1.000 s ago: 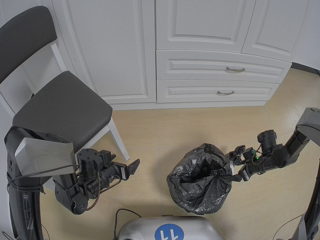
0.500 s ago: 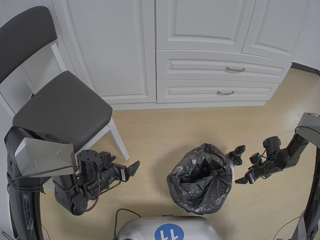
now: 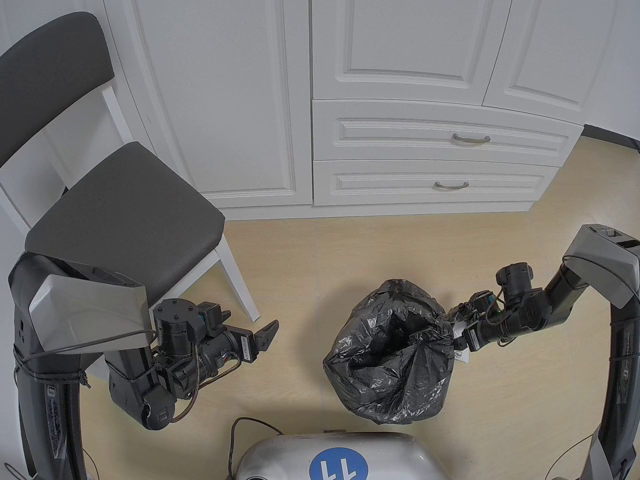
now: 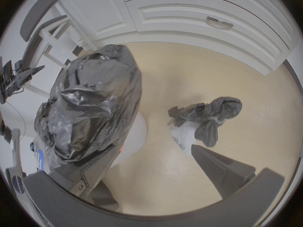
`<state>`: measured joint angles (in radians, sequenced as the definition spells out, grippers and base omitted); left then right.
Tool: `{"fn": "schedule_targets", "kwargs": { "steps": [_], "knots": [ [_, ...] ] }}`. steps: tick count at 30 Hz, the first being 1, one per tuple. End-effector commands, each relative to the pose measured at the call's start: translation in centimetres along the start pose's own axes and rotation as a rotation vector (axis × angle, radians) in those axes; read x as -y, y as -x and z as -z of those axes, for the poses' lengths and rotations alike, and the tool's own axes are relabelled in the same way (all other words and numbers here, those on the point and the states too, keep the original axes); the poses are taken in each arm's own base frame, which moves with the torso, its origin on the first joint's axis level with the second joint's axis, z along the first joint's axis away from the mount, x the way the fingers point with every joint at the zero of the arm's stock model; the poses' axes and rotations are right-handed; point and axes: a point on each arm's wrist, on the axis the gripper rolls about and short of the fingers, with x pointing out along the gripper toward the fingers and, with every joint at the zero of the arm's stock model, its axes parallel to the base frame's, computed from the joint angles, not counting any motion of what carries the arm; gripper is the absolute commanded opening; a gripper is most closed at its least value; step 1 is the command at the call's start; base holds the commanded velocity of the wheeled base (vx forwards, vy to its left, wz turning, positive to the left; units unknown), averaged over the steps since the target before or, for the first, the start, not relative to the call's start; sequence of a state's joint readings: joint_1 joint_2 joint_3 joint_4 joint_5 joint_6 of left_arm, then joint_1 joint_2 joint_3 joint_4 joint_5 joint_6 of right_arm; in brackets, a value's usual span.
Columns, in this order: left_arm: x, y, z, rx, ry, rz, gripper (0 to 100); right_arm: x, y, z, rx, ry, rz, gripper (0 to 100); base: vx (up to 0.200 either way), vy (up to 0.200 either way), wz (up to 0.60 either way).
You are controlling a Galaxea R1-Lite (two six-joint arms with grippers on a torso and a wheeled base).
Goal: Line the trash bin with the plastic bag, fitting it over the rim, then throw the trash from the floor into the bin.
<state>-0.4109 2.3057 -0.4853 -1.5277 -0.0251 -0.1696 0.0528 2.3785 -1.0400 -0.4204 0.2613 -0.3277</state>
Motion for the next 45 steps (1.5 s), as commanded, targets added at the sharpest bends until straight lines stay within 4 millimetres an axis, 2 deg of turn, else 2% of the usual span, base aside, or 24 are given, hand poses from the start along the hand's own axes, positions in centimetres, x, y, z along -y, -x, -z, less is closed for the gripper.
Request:
{"fn": "schedule_targets", "kwargs": {
  "steps": [1, 5, 6, 9, 12, 18, 23, 24, 25, 27, 28, 29, 30, 33, 40, 45],
  "knots": [
    [-0.1, 0.0, 0.0, 0.001, 0.002, -0.005, 100, 1.2, -2.4, -1.4, 0.005, -0.035, 0.035, 100, 0.0, 0.0, 0.0],
    [-0.1, 0.0, 0.0, 0.002, 0.001, -0.003, 100, 1.8, -2.9, -4.0, 0.092, -0.155, 0.047, 100, 0.0, 0.0, 0.0],
    [-0.1, 0.0, 0.0, 0.002, 0.001, -0.003, 100, 1.8, -2.9, -4.0, 0.092, -0.155, 0.047, 100, 0.0, 0.0, 0.0],
    [-0.2, 0.0, 0.0, 0.001, 0.003, -0.008, 100, 1.8, -3.2, -6.8, 0.178, -0.29, 0.031, 100, 0.0, 0.0, 0.0],
    [-0.4, 0.0, 0.0, -0.001, 0.004, -0.012, 100, 1.7, -3.7, -8.1, 0.223, -0.356, 0.017, 100, 0.0, 0.0, 0.0],
    [-0.5, 0.1, 0.0, -0.002, 0.005, -0.016, 100, 1.0, -4.8, -9.2, 0.255, -0.416, -0.003, 100, 0.0, 0.0, 0.0],
    [-0.5, 0.1, 0.0, -0.002, 0.005, -0.016, 100, 1.6, -3.2, -9.5, 0.262, -0.397, 0.033, 100, 0.0, 0.0, 0.0],
    [-0.5, 0.2, 0.0, -0.002, 0.01, -0.016, 100, 2.1, -2.0, -9.3, 0.252, -0.358, 0.067, 100, 0.0, 0.0, 0.0],
    [-0.5, 0.2, 0.0, -0.002, 0.016, -0.016, 100, 3.6, 0.4, -8.2, 0.204, -0.253, 0.148, 100, 0.0, 0.0, 0.0],
    [-0.5, 0.2, 0.0, -0.004, 0.021, -0.016, 100, 4.7, 1.8, -6.9, 0.152, -0.142, 0.214, 100, 0.0, 0.0, 0.0],
    [-0.5, 0.2, 0.0, -0.005, 0.021, -0.016, 100, 5.6, 2.8, -5.7, 0.104, -0.061, 0.271, 100, 0.0, 0.0, 0.0],
    [-0.5, 0.2, 0.1, -0.007, 0.021, -0.016, 100, 5.7, 2.9, -5.5, 0.099, -0.058, 0.276, 100, 0.0, 0.0, 0.0],
    [-0.5, 0.3, 0.1, -0.008, 0.021, -0.017, 100, 6.1, 4.0, -4.2, 0.054, -0.015, 0.306, 100, 0.0, 0.0, 0.0],
    [-0.4, 0.3, 0.1, -0.008, 0.02, -0.015, 100, 5.5, 5.5, -2.6, 0.007, 0.044, 0.282, 100, 0.0, 0.0, 0.0],
    [-0.4, 0.5, 0.1, -0.013, 0.02, -0.024, 100, 4.4, 6.6, 0.9, -0.028, 0.291, 0.077, 100, 0.0, 0.0, 0.0],
    [-0.5, 0.5, 0.3, -0.015, 0.02, -0.038, 100, 2.5, 5.9, 1.5, -0.052, 0.341, 0.006, 100, 0.0, 0.0, 0.0]
  ]
}}
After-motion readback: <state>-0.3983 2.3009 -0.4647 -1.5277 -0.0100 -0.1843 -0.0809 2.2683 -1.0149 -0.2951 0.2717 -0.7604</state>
